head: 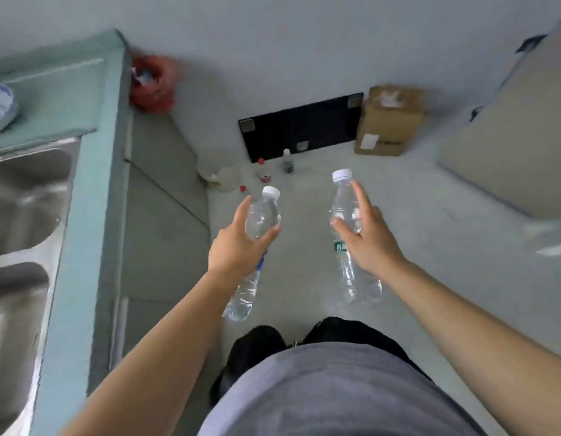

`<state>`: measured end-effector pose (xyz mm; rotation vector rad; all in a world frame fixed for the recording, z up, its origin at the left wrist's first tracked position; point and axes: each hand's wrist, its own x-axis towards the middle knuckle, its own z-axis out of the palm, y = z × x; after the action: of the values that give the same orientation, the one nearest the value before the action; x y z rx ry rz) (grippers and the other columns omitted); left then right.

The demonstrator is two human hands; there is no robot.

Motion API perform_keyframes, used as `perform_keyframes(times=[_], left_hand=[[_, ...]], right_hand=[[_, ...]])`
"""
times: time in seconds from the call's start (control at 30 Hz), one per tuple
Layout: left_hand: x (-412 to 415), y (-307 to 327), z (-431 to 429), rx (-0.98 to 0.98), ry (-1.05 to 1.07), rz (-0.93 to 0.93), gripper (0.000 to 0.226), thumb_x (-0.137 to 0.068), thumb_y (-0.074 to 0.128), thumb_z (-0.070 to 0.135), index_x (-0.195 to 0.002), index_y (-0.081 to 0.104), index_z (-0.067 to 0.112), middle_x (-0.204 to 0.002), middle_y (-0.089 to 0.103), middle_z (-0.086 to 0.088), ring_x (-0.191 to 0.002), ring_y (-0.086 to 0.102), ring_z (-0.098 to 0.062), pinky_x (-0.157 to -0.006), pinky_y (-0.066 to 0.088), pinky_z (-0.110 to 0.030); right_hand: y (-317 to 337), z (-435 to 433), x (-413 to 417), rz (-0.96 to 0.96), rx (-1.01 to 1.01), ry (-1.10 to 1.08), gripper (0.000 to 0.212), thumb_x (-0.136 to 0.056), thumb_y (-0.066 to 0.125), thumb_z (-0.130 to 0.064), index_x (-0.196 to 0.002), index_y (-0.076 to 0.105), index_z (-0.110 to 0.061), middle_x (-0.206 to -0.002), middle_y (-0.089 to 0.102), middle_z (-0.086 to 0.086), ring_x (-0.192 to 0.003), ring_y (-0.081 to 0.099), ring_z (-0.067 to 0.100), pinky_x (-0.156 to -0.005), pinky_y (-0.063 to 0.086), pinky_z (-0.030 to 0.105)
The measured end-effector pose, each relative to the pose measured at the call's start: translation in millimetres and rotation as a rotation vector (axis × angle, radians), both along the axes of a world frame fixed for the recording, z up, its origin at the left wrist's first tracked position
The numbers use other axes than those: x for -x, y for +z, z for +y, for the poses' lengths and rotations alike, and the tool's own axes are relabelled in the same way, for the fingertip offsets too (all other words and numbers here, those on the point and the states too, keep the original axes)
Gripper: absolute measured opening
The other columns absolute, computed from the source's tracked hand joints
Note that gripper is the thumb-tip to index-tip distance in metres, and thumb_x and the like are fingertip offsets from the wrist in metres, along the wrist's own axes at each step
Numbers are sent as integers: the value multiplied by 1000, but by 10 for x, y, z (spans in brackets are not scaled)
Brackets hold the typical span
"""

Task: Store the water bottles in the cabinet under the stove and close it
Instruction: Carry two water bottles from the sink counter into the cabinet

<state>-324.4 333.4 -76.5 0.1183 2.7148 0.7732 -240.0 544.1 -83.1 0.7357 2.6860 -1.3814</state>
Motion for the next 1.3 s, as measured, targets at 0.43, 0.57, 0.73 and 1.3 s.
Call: perform_keyframes(times=[0.43,0.57,0.73,1.3], left_hand=[[570,-358,2339,51,-634,-133,75,-79,49,68,-140,16,40,-93,59,1,-76,58,-20,-65,43,-31],[739,-354,3080,55,-779,-177,77,-80,50,66,-143,15,40,-113,59,-6,-102,55,-30,-80,40,-35],[678,-292,4131,16,-1103,-132,78,-84,51,59,-146,14,31,-108,62,-14,-96,57,-33,-77,37,-34],[-2999,-106,5722,-7,-2057,-115,75,-82,55,57,-143,17,36,-95,58,0,-88,55,-24,-73,38,-31]], right_hand=[[-122,1478,-446,-129,32,-524,66,-90,44,-46,-140,2,-50,-115,41,5,-78,54,18,-73,39,32],[-69,1869,-609,-174,42,-735,66,-90,44,-46,-139,1,-52,-117,41,6,-80,55,22,-73,43,32],[-67,2200,-972,-171,38,-1050,66,-91,45,-46,-140,2,-49,-115,41,8,-86,53,25,-75,39,32],[-190,1838,-3825,-127,113,-1956,69,-89,45,-52,-141,-1,-50,-130,41,10,-102,54,27,-74,42,35]])
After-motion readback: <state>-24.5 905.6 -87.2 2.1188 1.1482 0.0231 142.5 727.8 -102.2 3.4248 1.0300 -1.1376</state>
